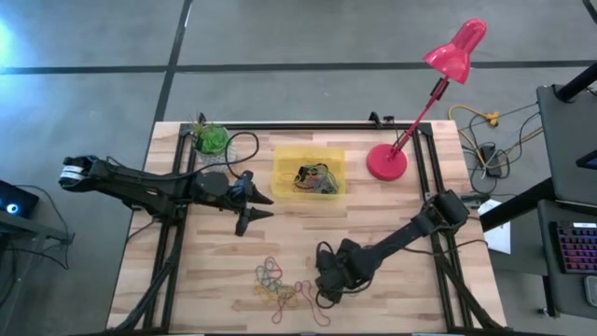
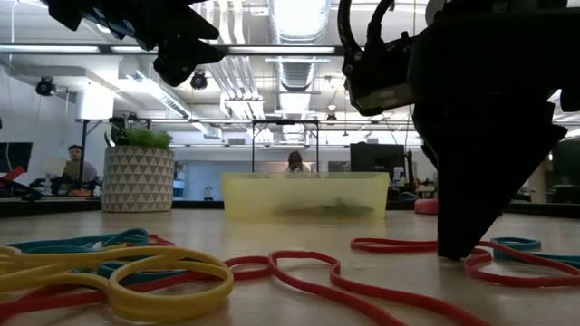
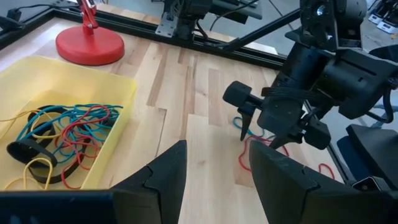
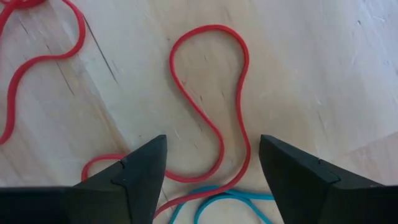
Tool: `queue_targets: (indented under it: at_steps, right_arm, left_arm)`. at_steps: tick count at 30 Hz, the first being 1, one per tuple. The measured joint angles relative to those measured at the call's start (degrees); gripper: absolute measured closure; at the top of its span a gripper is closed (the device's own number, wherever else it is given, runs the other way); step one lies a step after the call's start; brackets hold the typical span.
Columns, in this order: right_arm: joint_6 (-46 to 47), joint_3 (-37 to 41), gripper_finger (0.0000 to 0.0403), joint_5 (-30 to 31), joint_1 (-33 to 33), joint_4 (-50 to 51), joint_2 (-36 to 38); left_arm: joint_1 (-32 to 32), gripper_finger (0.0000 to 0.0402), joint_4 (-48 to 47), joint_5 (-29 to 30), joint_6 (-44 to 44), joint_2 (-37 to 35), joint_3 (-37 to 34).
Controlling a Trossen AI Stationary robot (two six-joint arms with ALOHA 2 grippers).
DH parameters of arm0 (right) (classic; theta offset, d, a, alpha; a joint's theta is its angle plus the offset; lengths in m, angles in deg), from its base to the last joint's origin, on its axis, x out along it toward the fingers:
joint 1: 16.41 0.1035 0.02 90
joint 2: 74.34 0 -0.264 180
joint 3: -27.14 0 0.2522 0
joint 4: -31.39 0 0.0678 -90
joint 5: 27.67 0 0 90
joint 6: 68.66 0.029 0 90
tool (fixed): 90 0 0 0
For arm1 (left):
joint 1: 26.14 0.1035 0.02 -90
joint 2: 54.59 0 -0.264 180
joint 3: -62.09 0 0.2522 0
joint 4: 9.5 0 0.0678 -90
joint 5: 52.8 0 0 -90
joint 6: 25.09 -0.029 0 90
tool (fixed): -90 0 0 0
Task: Pick and place rubber bands into bin
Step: Put the red rubber band into the yellow bin
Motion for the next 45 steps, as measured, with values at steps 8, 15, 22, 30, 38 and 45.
queue_targets:
  at_steps: [8, 15, 22, 30, 38, 45]
  right_arm:
    - [-0.97, 0.2, 0.0192, -1.41, -0.02, 0.41, 0.19]
    - [-1.48, 0.82, 0.0271, -2.28, 0.0, 0.55, 0.31]
    - [-1.94, 1.13, 0.0374, -3.04, 0.09, -0.01, 0.39]
    - [-2.1, 1.29, 0.0395, -2.58, 0.11, -0.04, 1.59]
    - [-2.93, 1.98, 0.0395, 2.71, 0.34, 1.12, 5.8]
    - [-3.92, 2.1, 0.0395, 8.1, 1.33, 0.61, 10.38]
  left_arm:
    - [0.0, 0.0243, 0.02, -0.16, 0.02, -0.01, -0.02]
    - [0.0, 0.0243, 0.04, -0.15, 0.01, 0.0, -0.02]
    - [0.0, 0.0243, 0.04, -0.15, 0.0, -0.01, -0.02]
    - [0.0, 0.0243, 0.07, -0.13, 0.0, 0.01, -0.02]
    - [0.0, 0.0243, 0.08, -0.12, 0.0, 0.0, -0.02]
    - [0.05, 0.0243, 0.12, -0.1, 0.0, 0.01, -0.02]
